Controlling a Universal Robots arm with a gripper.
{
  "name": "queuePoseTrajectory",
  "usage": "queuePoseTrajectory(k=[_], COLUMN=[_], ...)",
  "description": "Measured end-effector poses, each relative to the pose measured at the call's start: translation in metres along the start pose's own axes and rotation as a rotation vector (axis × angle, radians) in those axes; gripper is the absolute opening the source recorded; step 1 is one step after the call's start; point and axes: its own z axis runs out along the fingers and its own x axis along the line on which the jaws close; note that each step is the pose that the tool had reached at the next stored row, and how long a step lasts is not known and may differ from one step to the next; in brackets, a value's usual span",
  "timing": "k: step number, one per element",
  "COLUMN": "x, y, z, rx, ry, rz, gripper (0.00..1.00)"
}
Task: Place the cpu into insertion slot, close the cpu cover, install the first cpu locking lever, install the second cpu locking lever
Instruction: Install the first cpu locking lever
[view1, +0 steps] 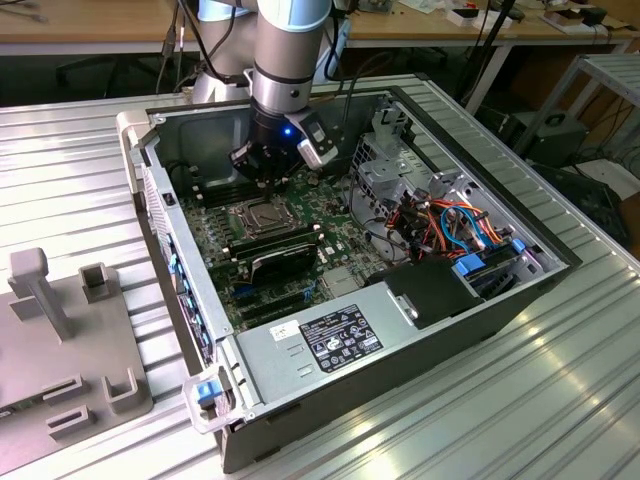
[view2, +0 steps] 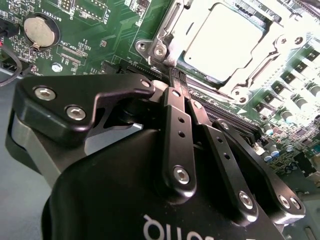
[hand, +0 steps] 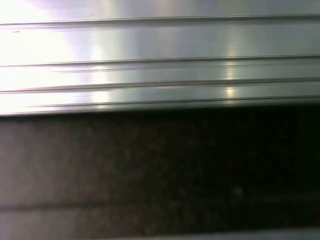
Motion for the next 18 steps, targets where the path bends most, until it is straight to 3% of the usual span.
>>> queuePoseTrajectory(k=[8,14,18], x=[-0.0001,0.0,-0.0001], y=[-0.0015,-0.0017,-0.0015], z=[0.0003,0.0064,0.0068], rx=[-0.0001,0.0002,0.0008], ry=[0.0001,0.0005,0.0006], rz=[0.0,0.0,0.0], gripper=[0.11,0.11,0.11])
